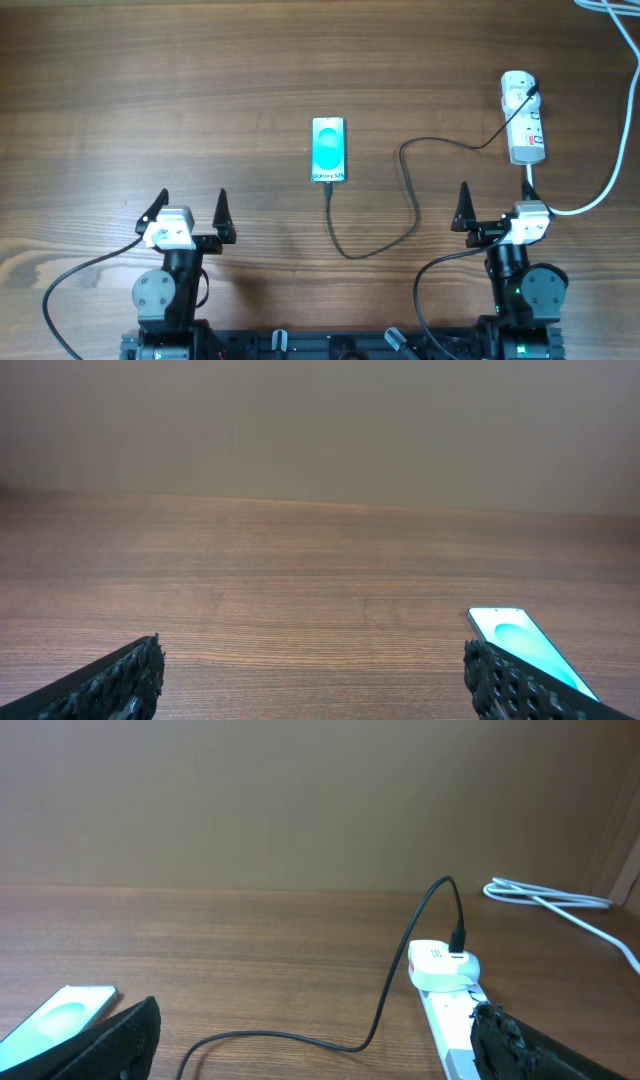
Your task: Plug charger to phone and switch on socket
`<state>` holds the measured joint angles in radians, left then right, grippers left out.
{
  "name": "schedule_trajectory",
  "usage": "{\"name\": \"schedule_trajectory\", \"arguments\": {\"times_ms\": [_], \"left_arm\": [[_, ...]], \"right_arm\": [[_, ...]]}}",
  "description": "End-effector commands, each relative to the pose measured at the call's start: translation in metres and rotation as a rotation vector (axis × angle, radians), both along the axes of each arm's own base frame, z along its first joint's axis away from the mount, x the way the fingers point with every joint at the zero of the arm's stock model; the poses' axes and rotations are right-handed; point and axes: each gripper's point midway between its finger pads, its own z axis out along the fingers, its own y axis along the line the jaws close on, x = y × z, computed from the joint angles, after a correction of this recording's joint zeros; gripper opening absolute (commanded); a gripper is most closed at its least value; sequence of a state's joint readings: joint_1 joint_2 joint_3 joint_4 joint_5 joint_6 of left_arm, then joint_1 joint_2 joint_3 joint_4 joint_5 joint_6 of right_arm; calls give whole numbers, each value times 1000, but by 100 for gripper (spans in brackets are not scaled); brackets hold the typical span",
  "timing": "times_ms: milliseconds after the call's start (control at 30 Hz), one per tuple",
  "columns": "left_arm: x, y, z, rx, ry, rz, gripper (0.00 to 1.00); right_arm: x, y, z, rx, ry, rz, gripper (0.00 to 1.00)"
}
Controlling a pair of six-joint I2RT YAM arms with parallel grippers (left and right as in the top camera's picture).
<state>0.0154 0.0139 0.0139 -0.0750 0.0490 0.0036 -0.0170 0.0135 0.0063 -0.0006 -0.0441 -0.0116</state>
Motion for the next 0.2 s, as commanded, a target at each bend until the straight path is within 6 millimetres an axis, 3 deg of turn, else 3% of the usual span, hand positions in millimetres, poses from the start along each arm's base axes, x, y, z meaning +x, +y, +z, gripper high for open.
{"name": "schedule_trajectory", "arguments": {"times_ms": [0, 167], "left_arm": [[0, 5, -2, 20, -2, 24, 100], [0, 5, -2, 20, -3, 24, 100]], "right_arm": [[-1, -1, 2, 12, -10, -3, 100], [-1, -1, 2, 12, -10, -2, 100]]}}
